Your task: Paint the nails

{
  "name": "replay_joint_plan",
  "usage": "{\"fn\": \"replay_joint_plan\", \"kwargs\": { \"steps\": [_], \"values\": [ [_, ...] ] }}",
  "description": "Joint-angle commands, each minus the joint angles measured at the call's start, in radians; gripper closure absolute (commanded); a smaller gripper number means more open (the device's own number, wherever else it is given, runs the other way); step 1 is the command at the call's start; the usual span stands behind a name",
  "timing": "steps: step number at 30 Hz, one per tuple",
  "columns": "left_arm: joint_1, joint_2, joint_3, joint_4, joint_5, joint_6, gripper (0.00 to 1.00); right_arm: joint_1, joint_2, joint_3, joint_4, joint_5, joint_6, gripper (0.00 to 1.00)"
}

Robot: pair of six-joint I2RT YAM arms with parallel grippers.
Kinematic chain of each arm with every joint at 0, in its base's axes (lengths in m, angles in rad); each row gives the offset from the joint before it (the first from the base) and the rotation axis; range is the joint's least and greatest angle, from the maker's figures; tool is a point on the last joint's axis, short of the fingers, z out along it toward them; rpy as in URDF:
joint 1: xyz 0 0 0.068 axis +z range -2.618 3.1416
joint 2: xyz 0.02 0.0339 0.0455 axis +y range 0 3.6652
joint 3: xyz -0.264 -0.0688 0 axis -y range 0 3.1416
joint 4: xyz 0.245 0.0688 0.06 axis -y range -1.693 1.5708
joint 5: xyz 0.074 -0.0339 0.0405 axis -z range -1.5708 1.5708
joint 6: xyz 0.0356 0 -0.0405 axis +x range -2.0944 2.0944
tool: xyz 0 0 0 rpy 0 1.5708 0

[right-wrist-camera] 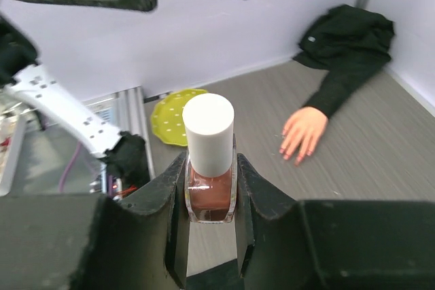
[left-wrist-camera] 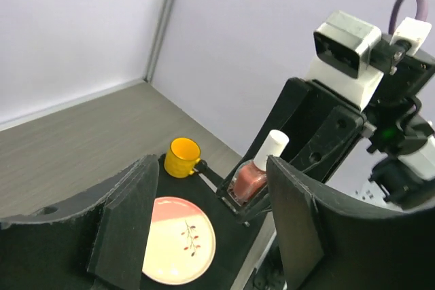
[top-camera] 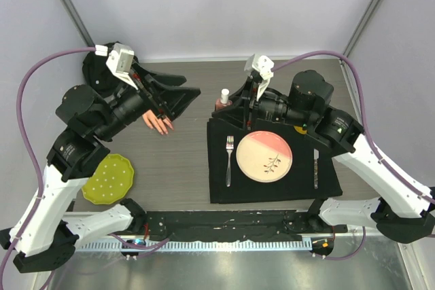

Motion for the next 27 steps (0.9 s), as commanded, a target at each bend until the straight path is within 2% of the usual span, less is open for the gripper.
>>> {"fn": "replay_joint_plan", "kwargs": {
  "steps": [1,3,10,18,20,24,27],
  "values": [
    [-0.005,0.027,-0.004,0.119,-0.141,-0.098,0.37,0.003,0.015,0.055,0.01,0.161,-0.016,0.99],
    [-0.037,0.062,0.009,0.124,-0.161,-0.077,0.41,0.004,0.023,0.063,0.008,0.178,-0.016,0.99],
    [-0.161,0.122,0.057,0.116,-0.32,0.034,0.43,0.004,0.034,0.074,-0.009,0.241,-0.02,0.99],
    [-0.241,0.187,0.092,0.082,-0.356,0.123,0.54,0.004,0.043,0.081,-0.012,0.249,-0.025,0.99],
    [-0.245,0.19,0.094,0.082,-0.351,0.131,0.52,0.004,0.045,0.084,-0.018,0.25,-0.029,0.99],
    [-0.252,0.173,0.077,0.091,-0.325,0.149,0.43,0.003,0.042,0.083,-0.019,0.261,-0.031,0.99],
    [-0.253,0.148,0.043,0.125,-0.299,0.154,0.42,0.004,0.043,0.083,-0.021,0.26,-0.029,0.99]
  ]
}}
